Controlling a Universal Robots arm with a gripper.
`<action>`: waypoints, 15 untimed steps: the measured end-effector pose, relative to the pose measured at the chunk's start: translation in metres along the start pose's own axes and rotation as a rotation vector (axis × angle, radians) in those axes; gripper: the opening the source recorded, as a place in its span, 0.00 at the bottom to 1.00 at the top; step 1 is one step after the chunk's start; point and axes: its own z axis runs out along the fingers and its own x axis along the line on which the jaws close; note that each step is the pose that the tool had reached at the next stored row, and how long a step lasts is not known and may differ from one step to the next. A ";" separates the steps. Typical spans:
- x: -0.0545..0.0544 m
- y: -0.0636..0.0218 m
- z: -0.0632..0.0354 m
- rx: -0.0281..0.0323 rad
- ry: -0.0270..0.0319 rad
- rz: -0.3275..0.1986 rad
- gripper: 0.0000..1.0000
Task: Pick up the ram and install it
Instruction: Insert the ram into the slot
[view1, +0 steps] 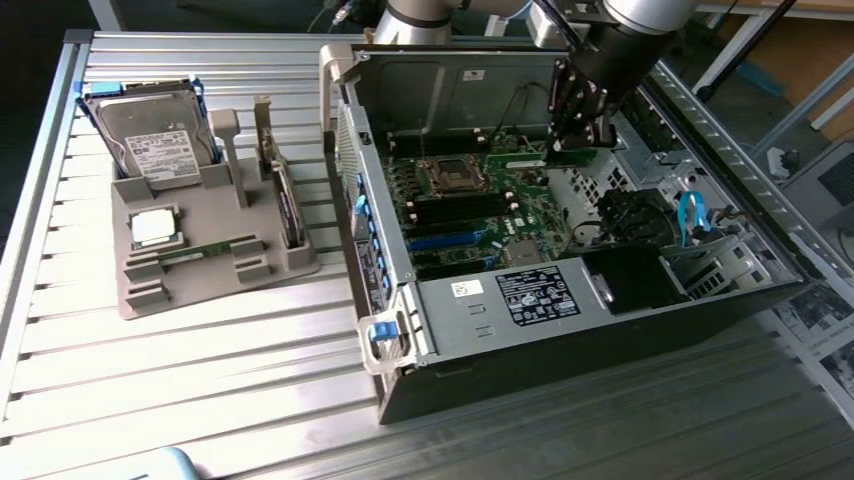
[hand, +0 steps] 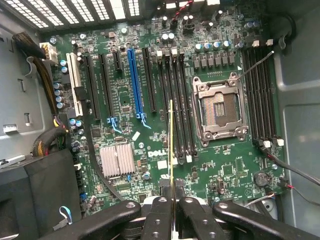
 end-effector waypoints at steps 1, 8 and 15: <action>0.000 0.0000 0.0004 0.0000 0.0001 0.000 0.12; 0.000 -0.0001 0.0044 0.0000 0.0001 0.000 0.12; 0.000 -0.0001 0.0080 0.0000 0.0001 0.000 0.12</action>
